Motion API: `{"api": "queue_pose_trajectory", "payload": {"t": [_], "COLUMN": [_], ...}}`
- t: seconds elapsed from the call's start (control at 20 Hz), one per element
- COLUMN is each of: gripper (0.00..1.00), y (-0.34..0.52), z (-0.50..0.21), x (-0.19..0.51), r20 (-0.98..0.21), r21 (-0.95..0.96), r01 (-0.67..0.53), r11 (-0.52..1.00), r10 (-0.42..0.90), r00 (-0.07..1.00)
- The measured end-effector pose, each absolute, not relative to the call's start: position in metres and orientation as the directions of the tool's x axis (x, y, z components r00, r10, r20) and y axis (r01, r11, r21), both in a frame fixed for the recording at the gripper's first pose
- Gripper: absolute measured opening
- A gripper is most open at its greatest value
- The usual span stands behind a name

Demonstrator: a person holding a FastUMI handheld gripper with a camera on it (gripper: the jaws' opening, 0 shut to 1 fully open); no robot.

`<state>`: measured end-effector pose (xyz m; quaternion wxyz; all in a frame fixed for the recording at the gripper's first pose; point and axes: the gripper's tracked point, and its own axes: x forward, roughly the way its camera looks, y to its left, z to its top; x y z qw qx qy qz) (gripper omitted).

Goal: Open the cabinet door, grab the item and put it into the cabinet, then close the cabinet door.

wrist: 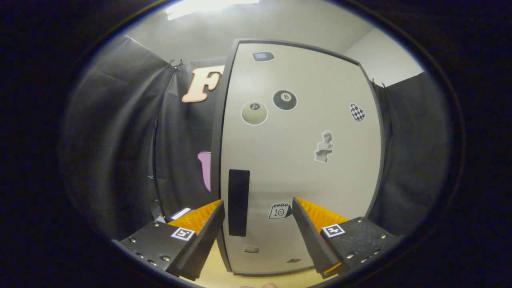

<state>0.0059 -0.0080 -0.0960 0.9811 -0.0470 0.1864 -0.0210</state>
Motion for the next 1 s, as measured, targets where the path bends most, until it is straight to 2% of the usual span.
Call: {"api": "queue_pose_trajectory", "payload": {"t": [0.4,0.75,0.95,1.0], "gripper": [0.98,0.62,0.37,0.37], "y": [-0.003,0.023,0.022,0.022], "z": [-0.113,-0.131,-0.137,-0.137], "x": [0.023,0.036,0.044,0.044], "r20": [-0.395,-0.412,-0.412,-0.413], "r21": [-0.106,-0.128,-0.147,-0.151], "r01": [0.037,-0.019,0.022,0.028], "r11": [0.994,0.992,0.989,0.988], "r10": [-0.076,-0.036,-0.082,-0.089], "r00": [0.916,0.910,0.908,0.907]}}
